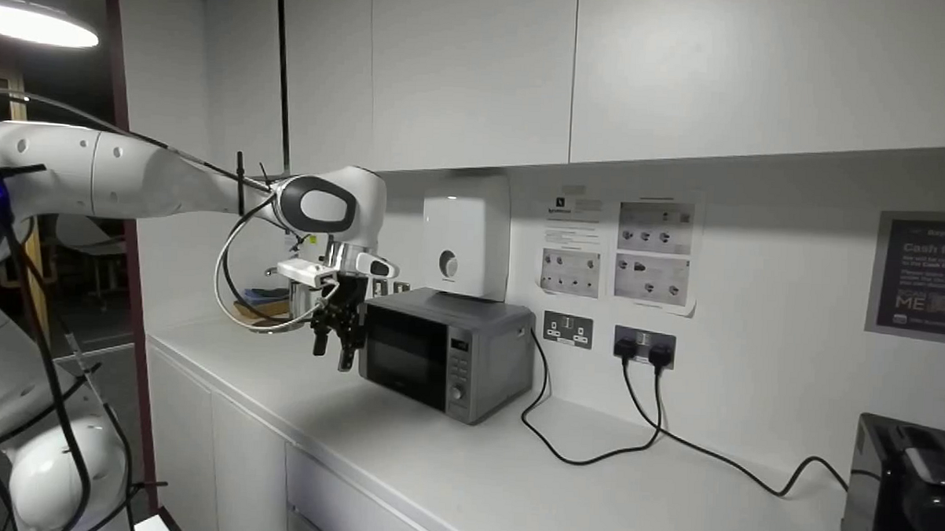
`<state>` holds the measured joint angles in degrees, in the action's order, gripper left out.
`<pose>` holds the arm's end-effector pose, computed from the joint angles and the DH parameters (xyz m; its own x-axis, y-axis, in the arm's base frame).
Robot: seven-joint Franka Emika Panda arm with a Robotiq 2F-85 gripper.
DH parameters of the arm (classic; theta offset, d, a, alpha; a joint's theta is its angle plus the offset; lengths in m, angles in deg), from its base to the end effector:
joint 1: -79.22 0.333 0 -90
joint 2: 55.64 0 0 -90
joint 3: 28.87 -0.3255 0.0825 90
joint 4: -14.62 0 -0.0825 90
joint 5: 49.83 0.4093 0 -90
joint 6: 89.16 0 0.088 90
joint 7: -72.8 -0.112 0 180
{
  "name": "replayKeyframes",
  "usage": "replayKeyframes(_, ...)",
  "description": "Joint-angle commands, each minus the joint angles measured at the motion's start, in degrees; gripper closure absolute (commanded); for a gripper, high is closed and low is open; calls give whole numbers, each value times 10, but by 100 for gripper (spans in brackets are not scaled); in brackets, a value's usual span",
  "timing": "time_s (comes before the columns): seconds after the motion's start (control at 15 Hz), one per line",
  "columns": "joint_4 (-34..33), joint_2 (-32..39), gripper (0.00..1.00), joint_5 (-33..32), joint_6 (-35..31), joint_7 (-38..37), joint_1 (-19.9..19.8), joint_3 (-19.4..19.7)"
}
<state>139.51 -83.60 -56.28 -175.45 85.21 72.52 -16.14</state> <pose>0.3736 -0.1600 0.5594 0.9784 -0.0785 -0.1912 -0.0865 -0.9957 -0.0338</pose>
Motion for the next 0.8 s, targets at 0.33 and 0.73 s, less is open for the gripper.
replayKeyframes(0.33,48,10,0,-13,-139,41,-1,5)
replayKeyframes(0.73,46,38,0,-9,-234,65,0,7)
